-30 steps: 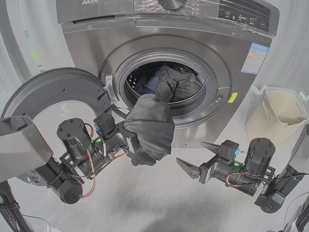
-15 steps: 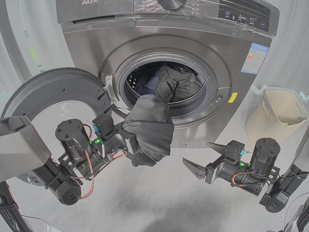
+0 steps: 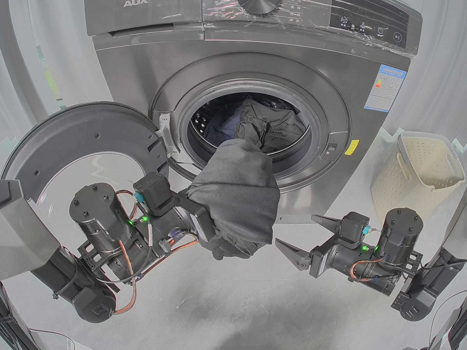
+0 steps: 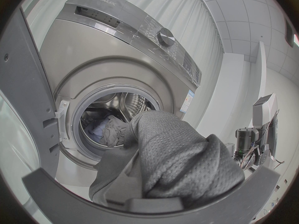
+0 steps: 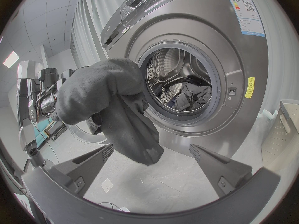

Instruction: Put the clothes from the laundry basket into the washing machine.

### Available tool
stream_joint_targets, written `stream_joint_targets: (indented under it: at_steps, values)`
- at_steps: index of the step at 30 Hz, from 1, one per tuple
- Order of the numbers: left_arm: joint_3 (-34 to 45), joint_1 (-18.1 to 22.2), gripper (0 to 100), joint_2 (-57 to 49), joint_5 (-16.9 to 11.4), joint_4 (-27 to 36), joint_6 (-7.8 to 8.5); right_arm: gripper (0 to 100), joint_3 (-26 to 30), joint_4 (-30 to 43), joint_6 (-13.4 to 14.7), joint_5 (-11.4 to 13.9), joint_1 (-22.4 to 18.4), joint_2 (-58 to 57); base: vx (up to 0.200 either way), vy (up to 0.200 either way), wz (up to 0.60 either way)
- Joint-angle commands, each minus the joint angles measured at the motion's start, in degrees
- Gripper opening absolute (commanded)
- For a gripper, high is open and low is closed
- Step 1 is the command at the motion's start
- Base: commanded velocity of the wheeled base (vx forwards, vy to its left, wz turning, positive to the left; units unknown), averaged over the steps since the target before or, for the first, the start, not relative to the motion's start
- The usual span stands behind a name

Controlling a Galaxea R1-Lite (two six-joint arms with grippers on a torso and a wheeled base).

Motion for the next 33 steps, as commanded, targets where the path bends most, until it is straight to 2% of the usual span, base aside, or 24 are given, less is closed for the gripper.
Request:
stream_joint_targets:
  at_steps: [1, 8, 14, 20, 33]
  values:
    - [0.40, -0.38, 0, -0.55, 0.00, 0.01, 0.00, 100, 0.02, -0.01, 0.02, -0.01, -0.03, 0.31, 0.000, 0.000, 0.00]
    - [0.67, -0.82, 0, 0.33, 1.32, 0.01, 0.27, 100, 0.02, -0.01, 0.02, -0.01, -0.12, 0.04, 0.000, 0.000, 0.00]
    - [0.23, -0.21, 0, 1.21, 1.32, 0.01, 0.35, 100, 0.02, -0.01, 0.10, -0.01, -0.03, 0.13, 0.000, 0.000, 0.00]
    - [0.23, -0.21, 0, 3.05, 1.41, -0.08, 2.29, 100, 0.02, -0.01, 0.19, -0.10, 0.23, 0.13, 0.200, 0.000, 0.00]
    - [0.23, -0.65, 0, 4.02, 1.41, -0.08, 2.46, 100, 0.19, 0.25, 0.10, -0.10, 0.23, 0.13, 0.200, 0.000, 0.00]
